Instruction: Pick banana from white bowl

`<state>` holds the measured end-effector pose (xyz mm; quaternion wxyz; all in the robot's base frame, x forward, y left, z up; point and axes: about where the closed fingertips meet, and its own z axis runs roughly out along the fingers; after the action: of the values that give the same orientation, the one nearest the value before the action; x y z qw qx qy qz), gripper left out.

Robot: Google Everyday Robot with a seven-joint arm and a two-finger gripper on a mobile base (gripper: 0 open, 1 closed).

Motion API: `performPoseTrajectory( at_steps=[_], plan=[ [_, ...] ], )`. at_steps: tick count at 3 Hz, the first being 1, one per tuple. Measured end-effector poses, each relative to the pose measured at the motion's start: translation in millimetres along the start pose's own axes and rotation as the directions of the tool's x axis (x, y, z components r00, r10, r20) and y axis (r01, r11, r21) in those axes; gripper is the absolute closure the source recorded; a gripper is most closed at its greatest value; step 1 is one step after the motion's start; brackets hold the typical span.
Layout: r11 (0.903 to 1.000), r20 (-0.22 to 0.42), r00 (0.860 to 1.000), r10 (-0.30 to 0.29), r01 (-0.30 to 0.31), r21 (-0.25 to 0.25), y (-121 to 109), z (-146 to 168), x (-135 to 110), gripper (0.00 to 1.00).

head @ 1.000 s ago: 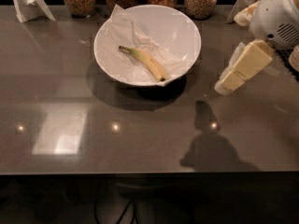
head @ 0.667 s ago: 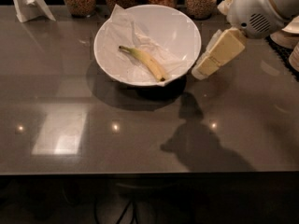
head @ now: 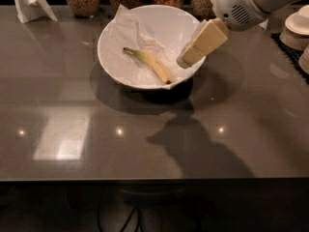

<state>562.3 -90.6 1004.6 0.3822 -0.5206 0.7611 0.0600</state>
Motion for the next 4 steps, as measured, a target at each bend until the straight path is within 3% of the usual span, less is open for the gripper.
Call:
performPoseTrajectory(
  at_steps=[1, 2, 3, 4],
  plan=[
    [0.9992, -0.015, 1.0, 0.023, -0.022, 0.034, -4, 15, 5, 0.0],
    [0.9982, -0.018, 0.999, 0.039, -0.038, 0.046, -11, 49, 3, 0.0],
    [0.998, -0.017, 0.999, 0.051, -0.05, 0.037, -14, 77, 1, 0.0],
    [0.9985, -0.012, 0.998, 0.054, -0.054, -0.001, -11, 109, -6, 0.0]
  ],
)
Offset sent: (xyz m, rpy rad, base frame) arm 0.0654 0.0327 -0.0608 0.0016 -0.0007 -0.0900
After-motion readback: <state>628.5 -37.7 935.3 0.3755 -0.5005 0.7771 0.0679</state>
